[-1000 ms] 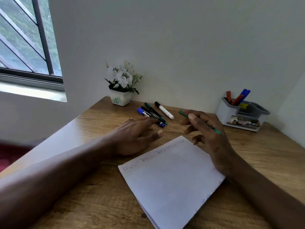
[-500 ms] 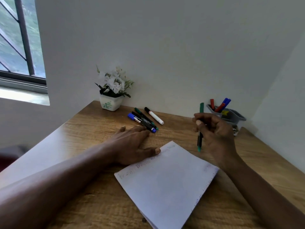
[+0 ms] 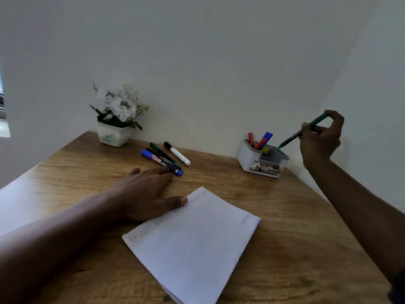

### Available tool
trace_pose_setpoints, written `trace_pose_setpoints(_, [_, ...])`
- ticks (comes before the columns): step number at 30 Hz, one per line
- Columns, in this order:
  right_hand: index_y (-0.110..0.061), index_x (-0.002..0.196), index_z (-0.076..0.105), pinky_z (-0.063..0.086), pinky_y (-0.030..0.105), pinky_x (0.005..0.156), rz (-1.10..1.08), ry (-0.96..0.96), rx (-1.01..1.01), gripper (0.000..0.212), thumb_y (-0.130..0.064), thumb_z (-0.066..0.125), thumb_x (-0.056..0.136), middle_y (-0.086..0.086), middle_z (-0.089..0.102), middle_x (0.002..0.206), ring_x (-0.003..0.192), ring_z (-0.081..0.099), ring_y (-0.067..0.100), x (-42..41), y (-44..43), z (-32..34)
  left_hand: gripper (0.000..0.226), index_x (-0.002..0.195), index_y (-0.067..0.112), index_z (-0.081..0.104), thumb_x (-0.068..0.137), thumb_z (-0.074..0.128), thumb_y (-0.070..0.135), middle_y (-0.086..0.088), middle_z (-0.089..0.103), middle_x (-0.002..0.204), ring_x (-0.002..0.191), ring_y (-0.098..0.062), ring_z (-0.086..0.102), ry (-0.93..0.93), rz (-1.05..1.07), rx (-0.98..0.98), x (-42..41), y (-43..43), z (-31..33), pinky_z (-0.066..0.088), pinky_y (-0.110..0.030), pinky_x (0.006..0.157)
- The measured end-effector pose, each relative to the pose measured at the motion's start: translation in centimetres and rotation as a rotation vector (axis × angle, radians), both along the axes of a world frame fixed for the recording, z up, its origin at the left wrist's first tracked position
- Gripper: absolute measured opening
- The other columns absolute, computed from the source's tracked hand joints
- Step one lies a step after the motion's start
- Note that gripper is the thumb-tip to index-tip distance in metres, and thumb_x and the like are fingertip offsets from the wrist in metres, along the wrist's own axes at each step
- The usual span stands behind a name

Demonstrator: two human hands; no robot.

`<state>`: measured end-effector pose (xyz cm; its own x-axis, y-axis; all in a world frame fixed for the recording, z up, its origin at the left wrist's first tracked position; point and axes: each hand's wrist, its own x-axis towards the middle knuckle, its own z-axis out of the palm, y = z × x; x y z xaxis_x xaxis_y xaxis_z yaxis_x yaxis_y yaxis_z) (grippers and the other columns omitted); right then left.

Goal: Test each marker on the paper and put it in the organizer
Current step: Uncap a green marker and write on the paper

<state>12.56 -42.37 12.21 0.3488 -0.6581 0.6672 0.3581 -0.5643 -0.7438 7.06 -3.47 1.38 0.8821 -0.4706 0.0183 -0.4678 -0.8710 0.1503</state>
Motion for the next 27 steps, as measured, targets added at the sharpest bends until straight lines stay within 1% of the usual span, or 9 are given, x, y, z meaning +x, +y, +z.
trace_pose_setpoints(3, [-0.03, 0.127, 0.048, 0.059, 0.045, 0.084, -0.087, 0.014, -0.138, 0.049, -0.014, 0.07, 0.086, -0.003, 0.066, 0.084, 0.073, 0.064, -0.003, 1.5, -2.0, 0.0, 0.093, 0.158, 0.029, 0.023, 0.084, 0.025, 0.084, 0.006, 0.014, 0.168, 0.153, -0.011, 0.015, -0.001, -0.001, 0.003, -0.1, 0.0, 0.1, 0.009, -0.043, 0.123])
trace_pose_setpoints(6, [-0.027, 0.129, 0.047, 0.057, 0.037, 0.081, -0.091, 0.073, -0.291, 0.05, -0.01, 0.069, 0.088, -0.001, 0.066, 0.09, 0.079, 0.07, 0.018, 3.1, -2.9, -0.9, 0.101, 0.158, 0.03, 0.022, 0.075, 0.018, 0.087, 0.007, 0.013, 0.168, 0.153, -0.01, 0.014, 0.023, 0.002, 0.004, -0.3, -0.1, 0.4, 0.008, -0.042, 0.124])
trace_pose_setpoints(8, [-0.026, 0.132, 0.047, 0.056, 0.035, 0.078, -0.092, 0.108, -0.318, 0.051, -0.008, 0.069, 0.089, 0.005, 0.068, 0.094, 0.084, 0.07, 0.026, 4.1, -3.2, -1.4, 0.107, 0.159, 0.031, 0.021, 0.069, 0.014, 0.089, 0.008, 0.013, 0.168, 0.152, -0.01, 0.015, 0.027, 0.0, -0.002, -0.3, -0.1, 0.5, 0.009, -0.041, 0.124])
trace_pose_setpoints(11, [-0.025, 0.133, 0.048, 0.047, 0.026, 0.079, -0.138, 0.127, -0.278, 0.052, -0.009, 0.069, 0.089, 0.01, 0.071, 0.097, 0.089, 0.069, 0.026, 5.1, -3.9, -1.5, 0.111, 0.159, 0.031, 0.02, 0.065, 0.011, 0.091, 0.009, 0.013, 0.168, 0.152, -0.009, 0.016, 0.015, -0.009, -0.006, -0.2, 0.0, 0.4, 0.011, -0.04, 0.125])
trace_pose_setpoints(15, [-0.025, 0.128, 0.051, 0.047, 0.027, 0.08, -0.141, 0.18, -0.286, 0.049, -0.009, 0.071, 0.086, 0.002, 0.067, 0.087, 0.091, 0.069, 0.028, 5.4, -5.2, -1.3, 0.113, 0.159, 0.032, 0.017, 0.064, 0.009, 0.092, 0.01, 0.011, 0.168, 0.152, -0.009, 0.015, 0.028, -0.011, 0.004, 0.1, -0.1, 0.3, 0.01, -0.04, 0.125])
trace_pose_setpoints(19, [-0.015, 0.114, 0.061, 0.043, 0.025, 0.079, -0.156, 0.366, -0.427, 0.031, -0.014, 0.07, 0.085, 0.017, 0.076, 0.09, 0.089, 0.071, 0.033, 5.1, -5.7, -3.1, 0.112, 0.159, 0.033, 0.017, 0.064, 0.011, 0.092, 0.011, 0.012, 0.168, 0.151, -0.011, 0.016, 0.021, -0.004, -0.005, 0.0, 0.0, 0.2, 0.012, -0.038, 0.123])
trace_pose_setpoints(21, [-0.012, 0.11, 0.064, 0.043, 0.026, 0.077, -0.158, 0.377, -0.434, 0.024, -0.013, 0.067, 0.086, 0.019, 0.076, 0.091, 0.089, 0.071, 0.035, 4.7, -5.9, -4.4, 0.111, 0.159, 0.034, 0.017, 0.065, 0.012, 0.092, 0.011, 0.012, 0.168, 0.151, -0.012, 0.017, 0.018, -0.003, -0.004, 0.0, 0.0, 0.2, 0.013, -0.038, 0.122])
trace_pose_setpoints(24, [-0.011, 0.119, 0.064, 0.043, 0.025, 0.078, -0.132, 0.35, -0.444, 0.03, -0.007, 0.061, 0.089, 0.018, 0.076, 0.095, 0.09, 0.071, 0.034, 3.7, -6.1, -5.3, 0.11, 0.159, 0.034, 0.017, 0.066, 0.013, 0.092, 0.011, 0.012, 0.168, 0.151, -0.012, 0.017, 0.021, -0.003, 0.0, 0.1, 0.0, 0.2, 0.013, -0.038, 0.122])
trace_pose_setpoints(27, [-0.012, 0.13, 0.058, 0.045, 0.032, 0.079, -0.149, 0.315, -0.493, 0.039, -0.003, 0.054, 0.092, 0.016, 0.069, 0.103, 0.094, 0.066, 0.032, 2.0, -5.8, -4.9, 0.112, 0.159, 0.034, 0.017, 0.064, 0.011, 0.093, 0.01, 0.012, 0.168, 0.151, -0.012, 0.017, 0.028, -0.004, 0.001, 0.2, 0.1, 0.2, 0.012, -0.038, 0.122])
